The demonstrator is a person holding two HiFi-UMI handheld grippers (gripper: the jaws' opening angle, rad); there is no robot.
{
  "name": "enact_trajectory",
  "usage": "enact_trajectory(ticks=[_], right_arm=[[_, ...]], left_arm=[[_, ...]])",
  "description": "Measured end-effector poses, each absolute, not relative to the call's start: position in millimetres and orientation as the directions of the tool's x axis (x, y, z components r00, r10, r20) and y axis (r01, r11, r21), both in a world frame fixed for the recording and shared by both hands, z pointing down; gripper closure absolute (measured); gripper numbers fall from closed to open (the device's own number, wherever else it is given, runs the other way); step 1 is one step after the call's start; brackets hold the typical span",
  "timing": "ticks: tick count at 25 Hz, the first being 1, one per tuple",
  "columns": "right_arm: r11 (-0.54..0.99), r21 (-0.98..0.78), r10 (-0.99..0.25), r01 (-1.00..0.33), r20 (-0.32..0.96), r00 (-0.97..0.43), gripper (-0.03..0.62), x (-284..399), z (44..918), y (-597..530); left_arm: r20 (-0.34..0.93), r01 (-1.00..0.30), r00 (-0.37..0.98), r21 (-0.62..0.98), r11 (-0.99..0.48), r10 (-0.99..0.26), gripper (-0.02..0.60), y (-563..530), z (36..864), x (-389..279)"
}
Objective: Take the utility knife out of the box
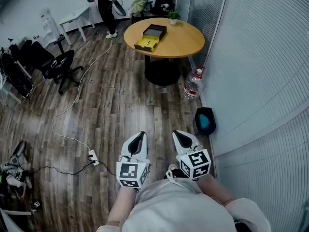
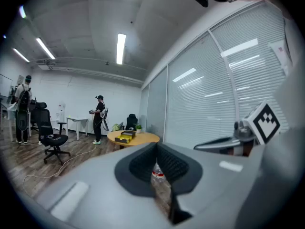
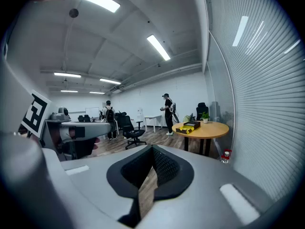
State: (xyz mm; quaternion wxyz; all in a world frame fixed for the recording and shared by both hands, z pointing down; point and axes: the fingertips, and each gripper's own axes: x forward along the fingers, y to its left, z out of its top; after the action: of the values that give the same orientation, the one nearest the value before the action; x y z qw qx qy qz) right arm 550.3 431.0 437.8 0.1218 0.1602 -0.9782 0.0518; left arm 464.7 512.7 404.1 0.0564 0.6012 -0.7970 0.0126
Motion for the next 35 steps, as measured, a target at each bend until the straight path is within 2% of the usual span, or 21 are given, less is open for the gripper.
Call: enact_trajectory(ticks=[7,18,27,35], right_arm=[[0.945,-0.065,-0.294,-0.322,0.272,-0.917,0.597,547.0,444.8,438.3],[0.932,-0.183,-0.244,-0.314,0.326,-0.914,0.597,522.8,477.5,444.2],[0.949,-0.214,-0.151,-0.231,0.336,-0.93,0.597,433.9,492.2,379.8],[0.969,-0.191,-0.092,-0.156,0.305,-0.948,0.597,333.9,471.1,249.0]], left_arm=[[0.113,-0.957,-0.269,0.081,0.279,-0.956,0.575,517.3,410.1,459.8],[0.164,-0.94,-0.302,0.112,0.322,-0.939,0.575,529.6,437.4,433.5],[0.197,-0.913,-0.375,0.094,0.398,-0.906,0.575,473.1,449.0,357.1],[0.168,-0.897,-0.427,0.048,0.44,-0.888,0.575,347.8,423.8,266.3]])
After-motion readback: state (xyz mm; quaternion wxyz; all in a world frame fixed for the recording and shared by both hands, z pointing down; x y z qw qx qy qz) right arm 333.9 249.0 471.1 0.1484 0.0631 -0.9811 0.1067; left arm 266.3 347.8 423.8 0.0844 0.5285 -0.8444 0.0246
